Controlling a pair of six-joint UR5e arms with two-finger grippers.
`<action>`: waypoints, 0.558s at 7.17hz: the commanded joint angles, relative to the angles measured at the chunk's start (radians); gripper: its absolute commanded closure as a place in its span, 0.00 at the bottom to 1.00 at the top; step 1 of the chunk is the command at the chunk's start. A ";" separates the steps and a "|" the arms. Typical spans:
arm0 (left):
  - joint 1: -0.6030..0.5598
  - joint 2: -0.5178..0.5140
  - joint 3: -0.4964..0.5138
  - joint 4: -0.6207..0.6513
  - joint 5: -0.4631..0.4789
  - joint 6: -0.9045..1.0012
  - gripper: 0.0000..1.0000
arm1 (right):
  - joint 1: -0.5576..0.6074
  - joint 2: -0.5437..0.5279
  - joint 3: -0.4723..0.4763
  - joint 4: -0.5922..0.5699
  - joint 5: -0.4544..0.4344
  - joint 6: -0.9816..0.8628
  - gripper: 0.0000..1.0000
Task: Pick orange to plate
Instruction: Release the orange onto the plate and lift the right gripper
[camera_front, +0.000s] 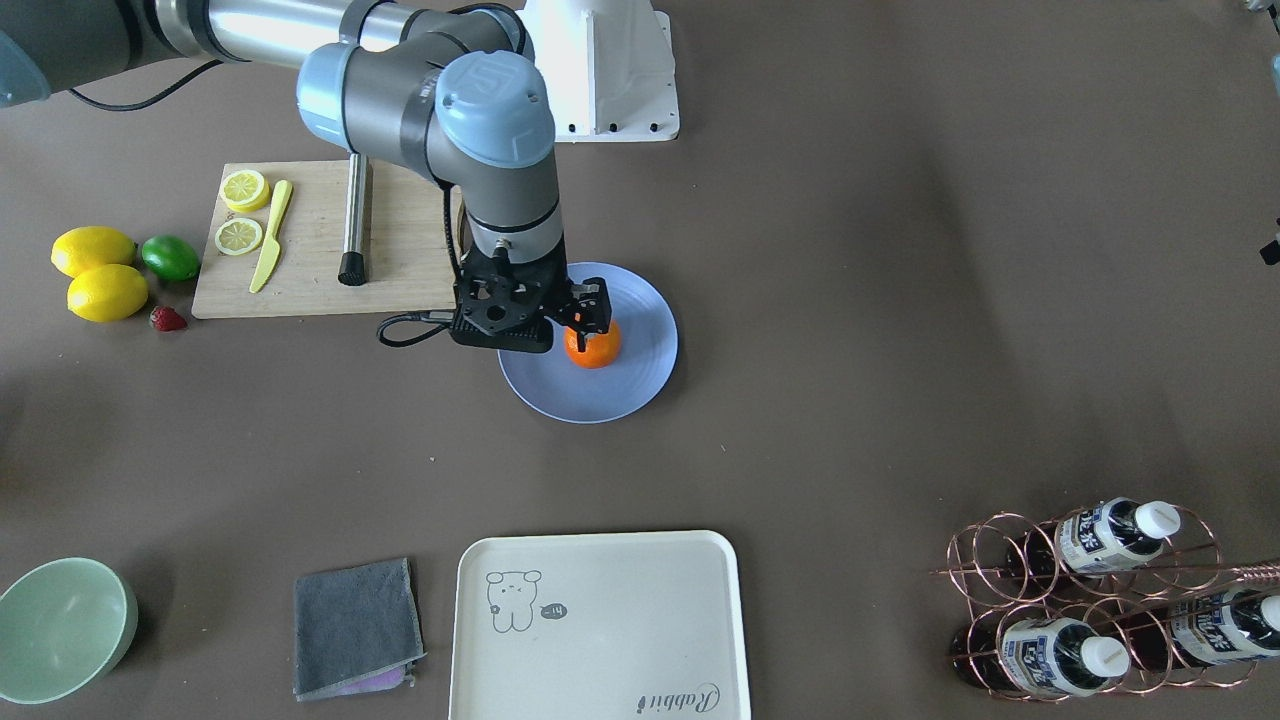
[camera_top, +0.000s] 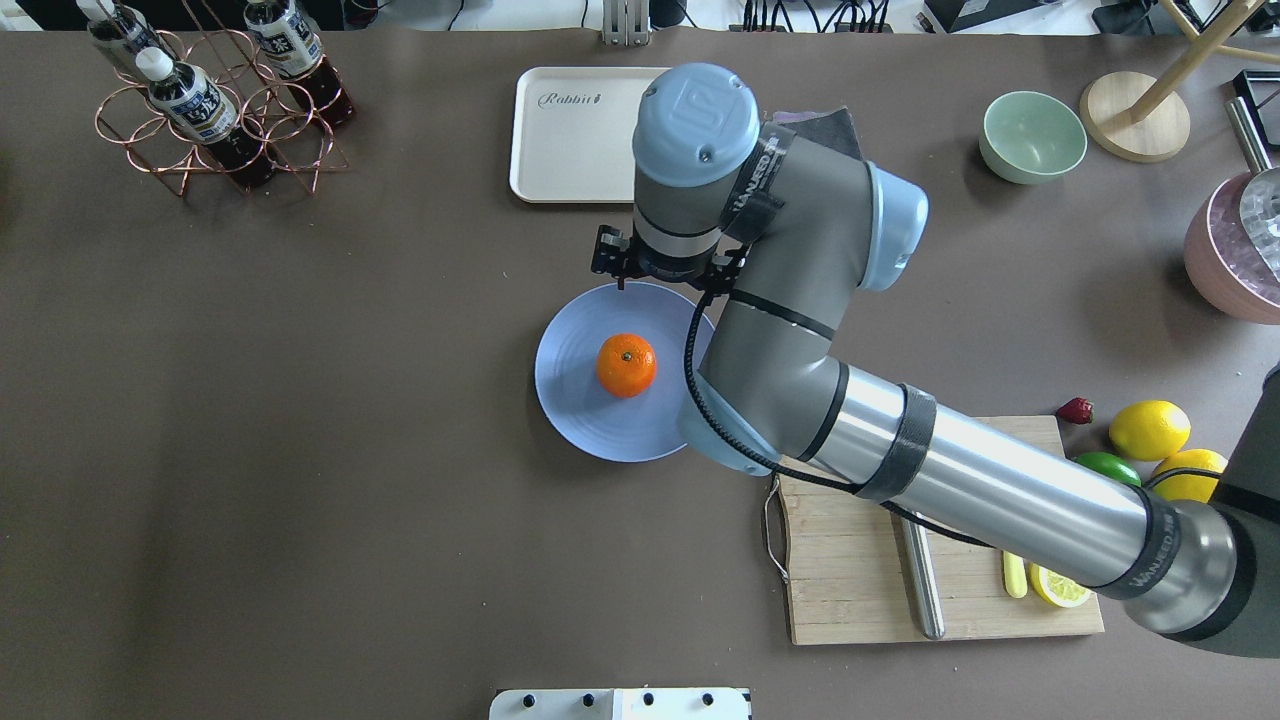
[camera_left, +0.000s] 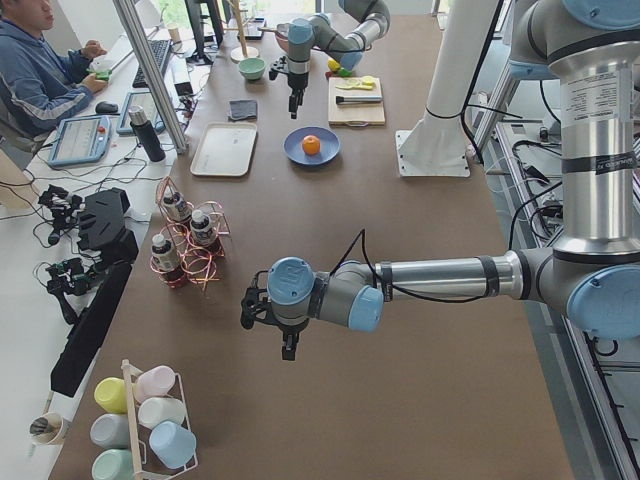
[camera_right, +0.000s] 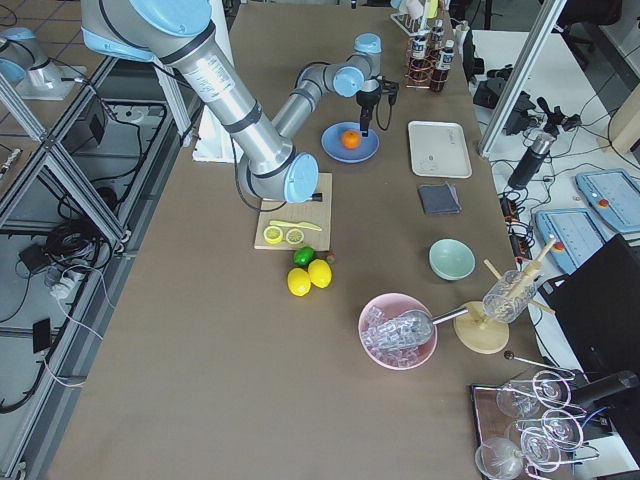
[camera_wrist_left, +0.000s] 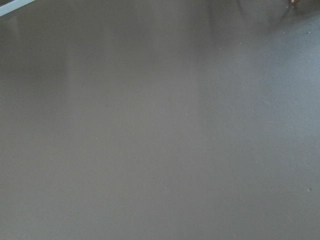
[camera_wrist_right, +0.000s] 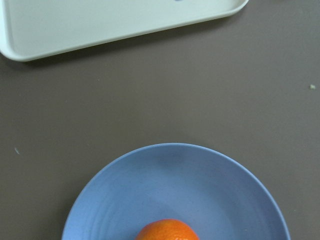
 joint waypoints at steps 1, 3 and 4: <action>-0.009 -0.005 -0.005 0.151 0.008 0.110 0.02 | 0.152 -0.155 0.084 -0.020 0.089 -0.247 0.00; -0.054 -0.014 -0.010 0.204 0.027 0.196 0.02 | 0.290 -0.370 0.186 -0.016 0.135 -0.535 0.00; -0.051 -0.021 -0.008 0.205 0.034 0.196 0.02 | 0.384 -0.484 0.202 -0.009 0.190 -0.718 0.00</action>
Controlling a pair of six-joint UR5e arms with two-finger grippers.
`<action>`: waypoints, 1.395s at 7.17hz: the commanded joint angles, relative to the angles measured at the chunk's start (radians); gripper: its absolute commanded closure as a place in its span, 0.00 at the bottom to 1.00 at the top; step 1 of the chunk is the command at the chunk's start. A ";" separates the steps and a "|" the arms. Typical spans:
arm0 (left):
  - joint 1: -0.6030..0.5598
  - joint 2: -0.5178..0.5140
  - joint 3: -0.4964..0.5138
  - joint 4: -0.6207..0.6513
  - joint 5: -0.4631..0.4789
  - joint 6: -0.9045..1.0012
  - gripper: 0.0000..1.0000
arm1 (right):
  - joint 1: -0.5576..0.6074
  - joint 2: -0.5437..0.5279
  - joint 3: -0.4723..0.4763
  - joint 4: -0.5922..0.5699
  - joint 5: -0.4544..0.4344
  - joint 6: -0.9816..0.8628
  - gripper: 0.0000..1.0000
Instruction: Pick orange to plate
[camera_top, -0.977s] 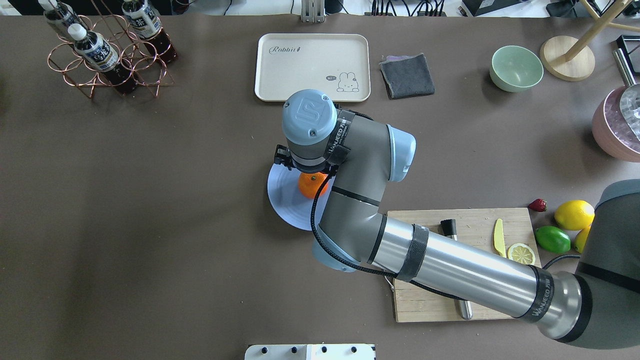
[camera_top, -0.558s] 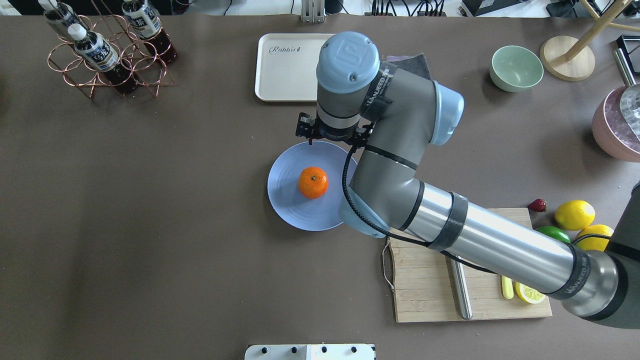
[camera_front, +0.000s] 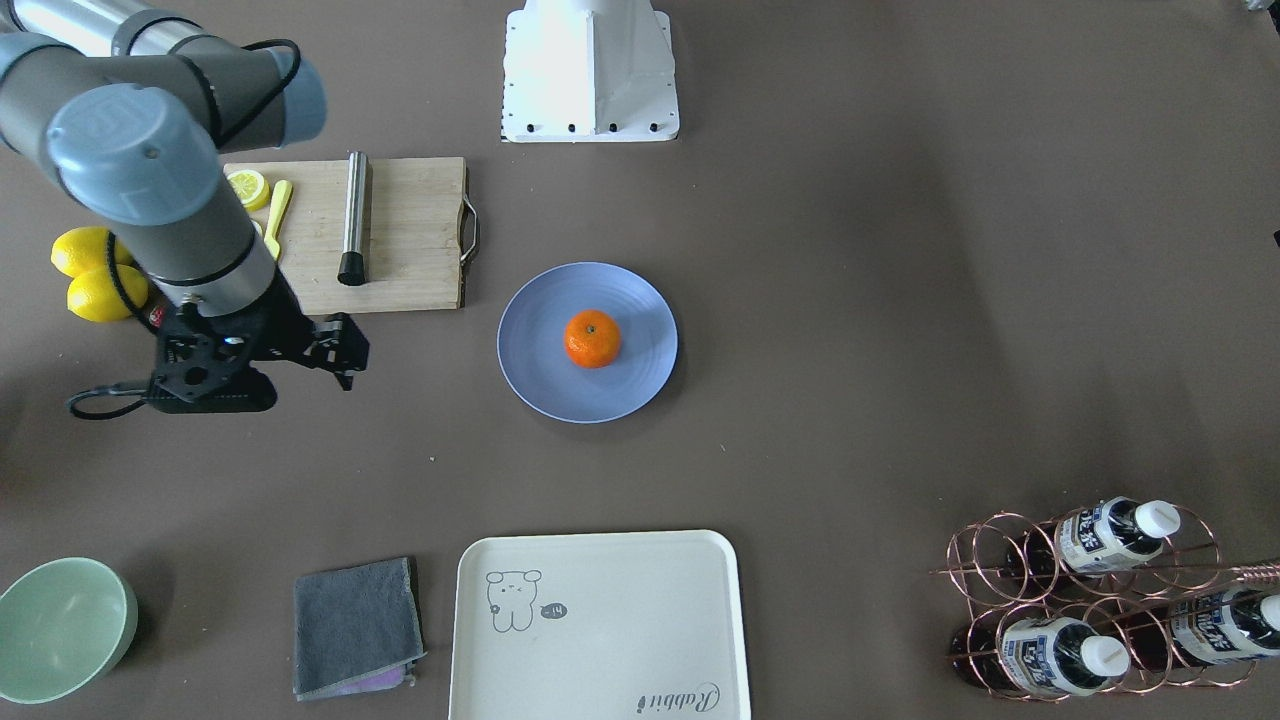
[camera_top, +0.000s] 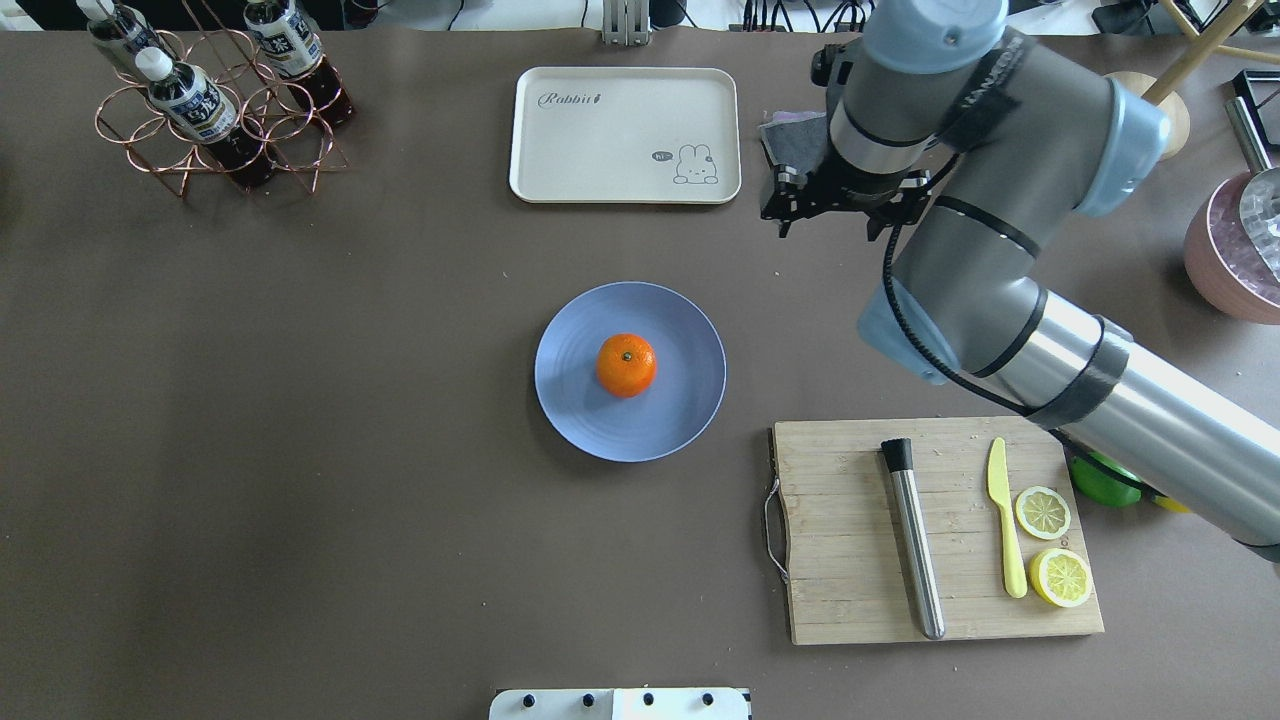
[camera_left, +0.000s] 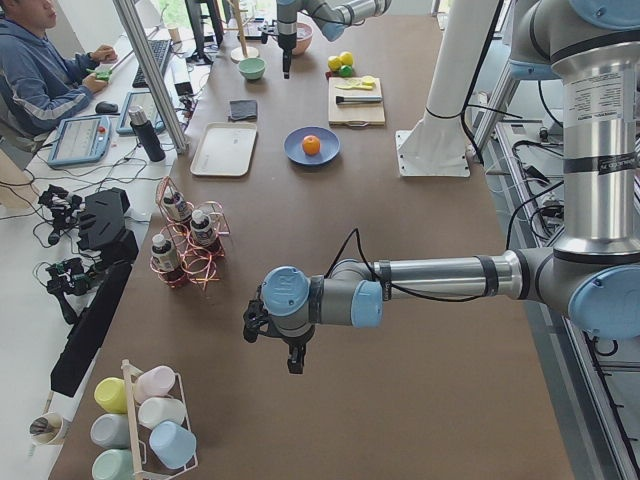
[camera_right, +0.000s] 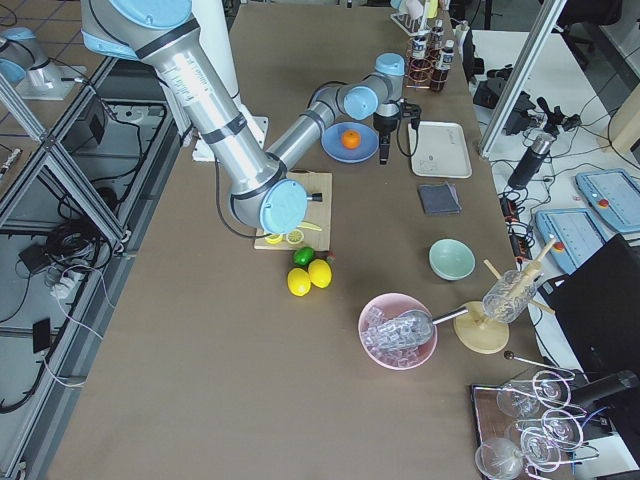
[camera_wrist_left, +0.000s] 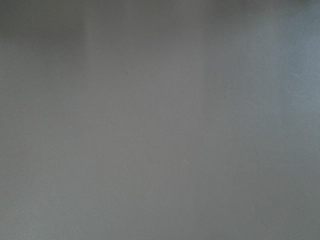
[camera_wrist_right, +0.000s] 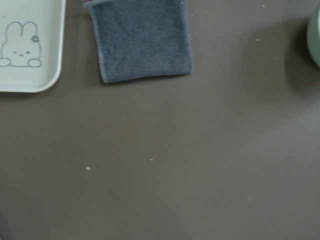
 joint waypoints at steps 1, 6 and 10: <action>-0.007 -0.009 -0.002 0.013 0.014 0.018 0.02 | 0.203 -0.260 0.040 0.010 0.086 -0.407 0.00; -0.007 -0.004 -0.039 0.015 0.012 0.019 0.02 | 0.530 -0.586 0.025 0.010 0.180 -0.761 0.00; -0.013 0.008 -0.031 0.011 0.012 0.015 0.02 | 0.546 -0.597 -0.007 0.010 0.178 -0.760 0.00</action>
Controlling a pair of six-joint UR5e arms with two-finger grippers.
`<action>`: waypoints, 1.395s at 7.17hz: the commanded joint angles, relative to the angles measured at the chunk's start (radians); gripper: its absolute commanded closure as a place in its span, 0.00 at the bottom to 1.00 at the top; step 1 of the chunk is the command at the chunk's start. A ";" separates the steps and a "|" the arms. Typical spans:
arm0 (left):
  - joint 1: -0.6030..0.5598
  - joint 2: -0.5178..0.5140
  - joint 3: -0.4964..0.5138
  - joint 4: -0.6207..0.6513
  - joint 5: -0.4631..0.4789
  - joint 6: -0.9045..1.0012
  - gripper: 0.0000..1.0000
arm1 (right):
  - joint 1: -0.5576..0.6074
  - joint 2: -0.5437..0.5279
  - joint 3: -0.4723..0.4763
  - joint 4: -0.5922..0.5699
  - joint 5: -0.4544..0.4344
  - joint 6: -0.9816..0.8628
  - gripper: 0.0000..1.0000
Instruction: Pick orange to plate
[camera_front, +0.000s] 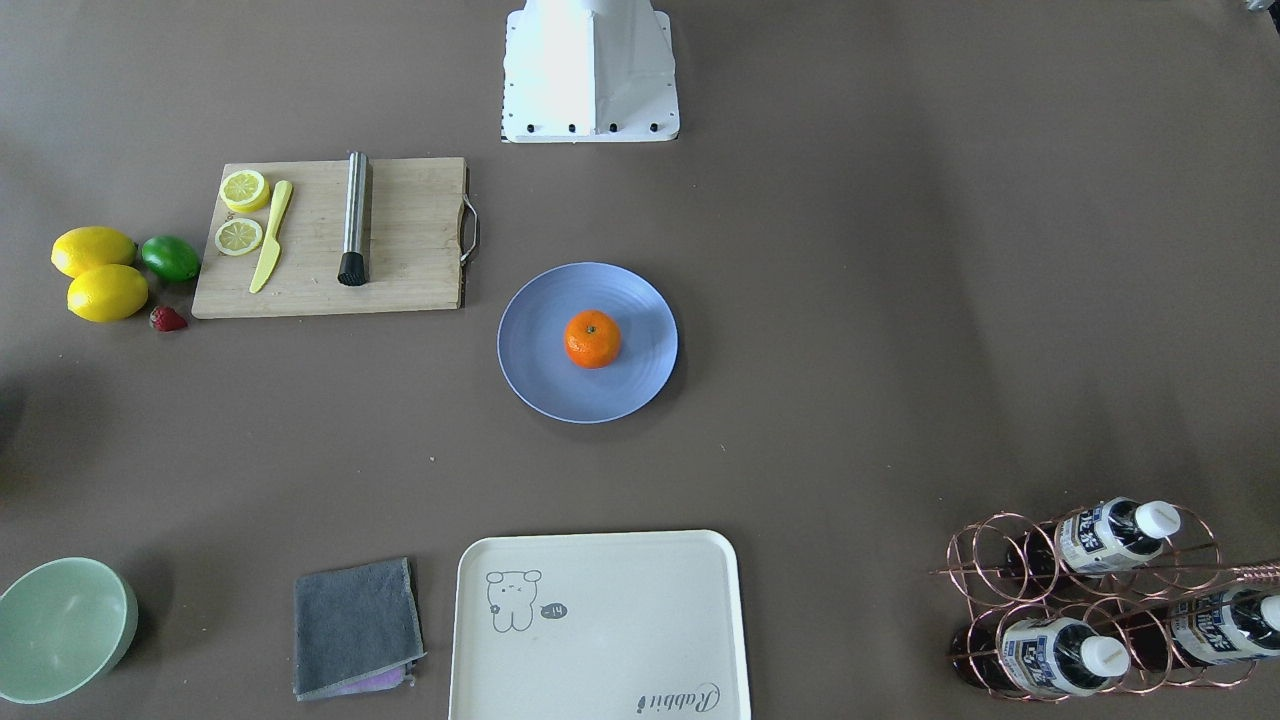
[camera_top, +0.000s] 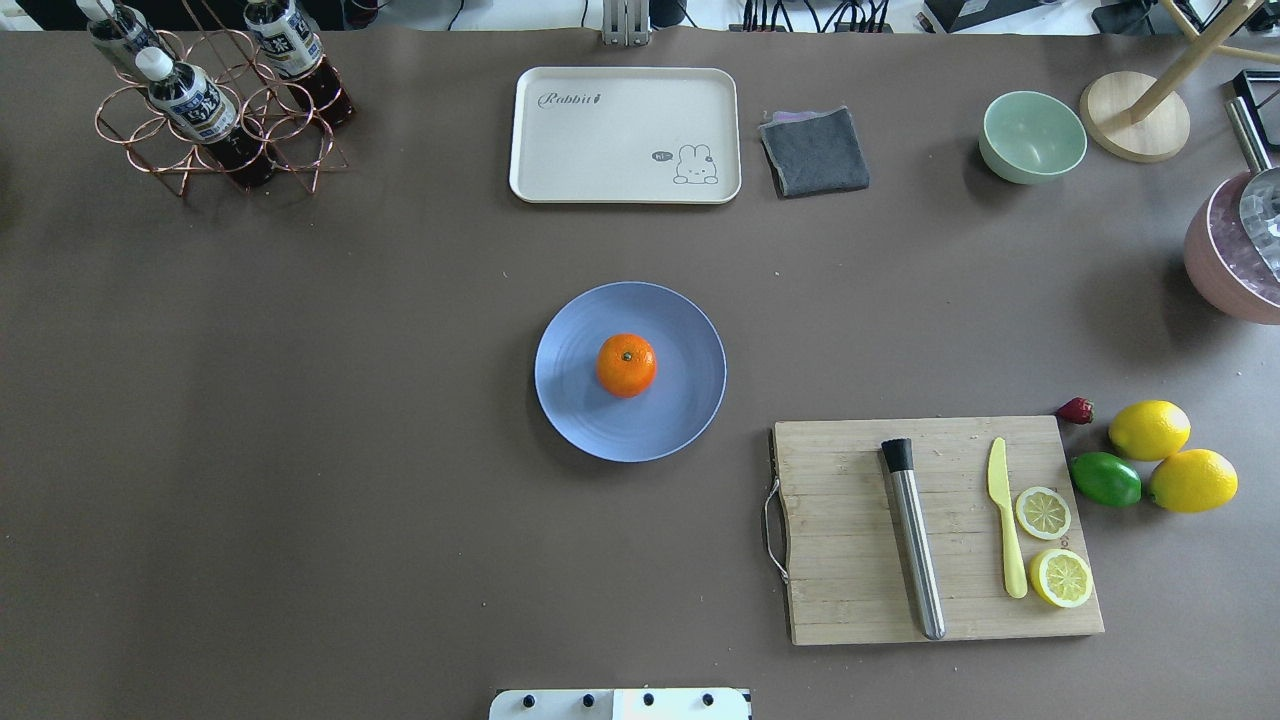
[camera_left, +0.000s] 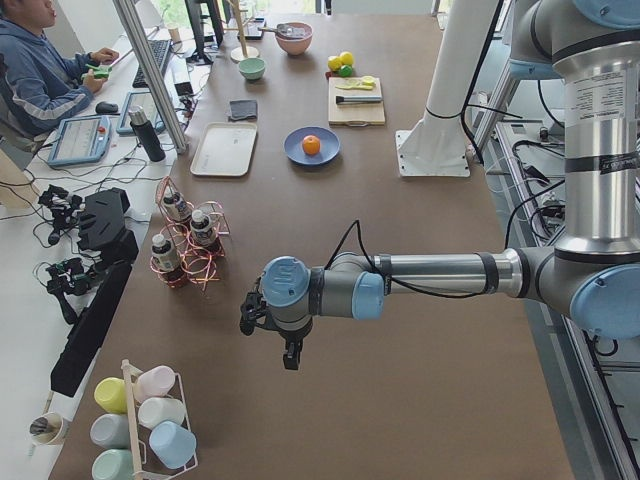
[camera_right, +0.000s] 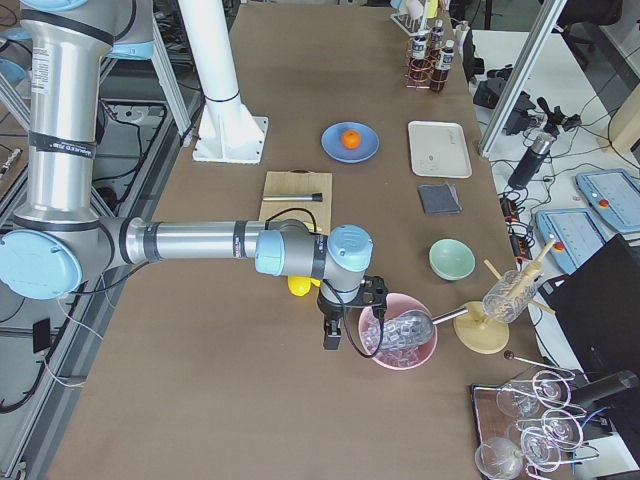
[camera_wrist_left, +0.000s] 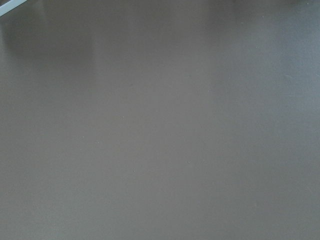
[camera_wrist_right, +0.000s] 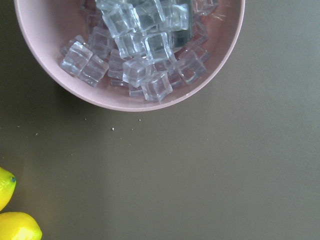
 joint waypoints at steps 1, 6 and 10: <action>-0.002 -0.003 0.002 0.002 0.000 -0.006 0.02 | 0.001 -0.001 -0.006 0.000 0.003 0.000 0.00; -0.017 -0.009 0.001 -0.001 0.000 -0.009 0.02 | 0.001 0.002 -0.003 0.002 0.004 0.000 0.00; -0.017 -0.009 0.002 0.001 -0.002 -0.011 0.02 | 0.001 0.003 -0.003 0.003 0.004 -0.002 0.00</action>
